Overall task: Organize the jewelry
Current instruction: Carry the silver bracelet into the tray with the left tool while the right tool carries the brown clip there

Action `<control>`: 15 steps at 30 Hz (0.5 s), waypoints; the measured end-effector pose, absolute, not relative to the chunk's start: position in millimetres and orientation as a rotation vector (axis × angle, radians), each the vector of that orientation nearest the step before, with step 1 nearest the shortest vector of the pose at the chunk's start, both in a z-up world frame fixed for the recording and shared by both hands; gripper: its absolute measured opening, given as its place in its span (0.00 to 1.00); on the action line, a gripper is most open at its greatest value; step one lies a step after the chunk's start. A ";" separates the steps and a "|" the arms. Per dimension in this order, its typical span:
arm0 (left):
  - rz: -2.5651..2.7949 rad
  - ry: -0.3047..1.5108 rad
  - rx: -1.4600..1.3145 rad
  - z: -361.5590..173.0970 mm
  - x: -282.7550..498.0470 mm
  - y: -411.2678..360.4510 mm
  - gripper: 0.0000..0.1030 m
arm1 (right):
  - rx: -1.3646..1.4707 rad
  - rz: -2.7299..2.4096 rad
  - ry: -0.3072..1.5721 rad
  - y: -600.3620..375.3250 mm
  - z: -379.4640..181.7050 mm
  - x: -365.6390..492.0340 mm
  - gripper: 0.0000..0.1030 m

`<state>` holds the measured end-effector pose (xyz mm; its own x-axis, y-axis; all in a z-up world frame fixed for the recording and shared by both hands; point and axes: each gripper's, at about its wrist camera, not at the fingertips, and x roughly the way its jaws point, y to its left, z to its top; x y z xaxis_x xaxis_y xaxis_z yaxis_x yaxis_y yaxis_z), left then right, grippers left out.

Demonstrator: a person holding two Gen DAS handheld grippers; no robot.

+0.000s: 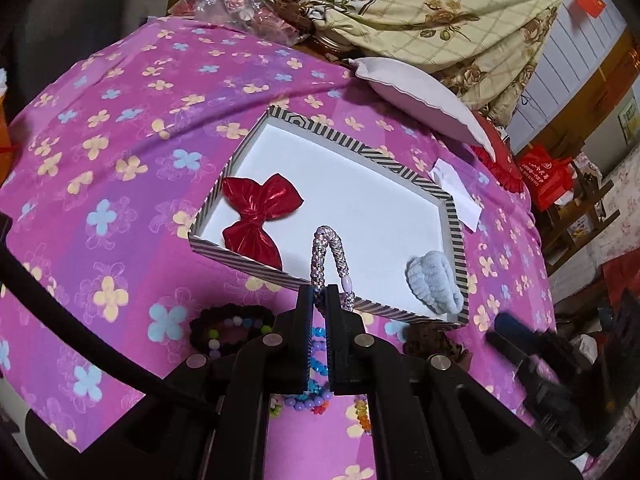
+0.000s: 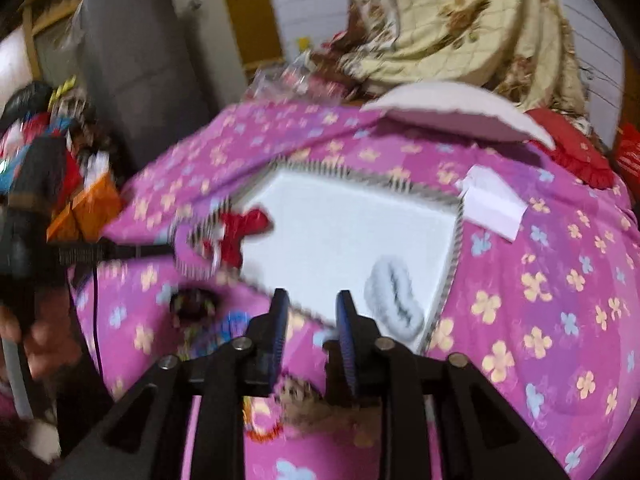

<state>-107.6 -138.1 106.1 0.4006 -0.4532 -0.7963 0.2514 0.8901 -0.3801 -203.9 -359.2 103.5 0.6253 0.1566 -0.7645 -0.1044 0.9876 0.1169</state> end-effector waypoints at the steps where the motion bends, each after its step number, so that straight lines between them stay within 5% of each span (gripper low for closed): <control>1: -0.451 1.076 -0.214 104.3 -106.9 -138.7 0.00 | 0.046 0.154 0.907 -358.0 94.1 -205.8 0.62; 6: -0.452 1.102 -0.221 94.8 -106.6 -141.7 0.00 | 0.046 0.096 1.047 -366.5 41.1 -203.9 0.62; 14: -0.449 1.102 -0.206 93.1 -107.3 -142.1 0.00 | 0.152 0.092 1.015 -383.0 20.2 -198.1 0.13; 15: -0.449 1.098 -0.204 94.1 -106.2 -141.8 0.00 | 0.155 0.099 0.997 -382.5 27.6 -200.6 0.13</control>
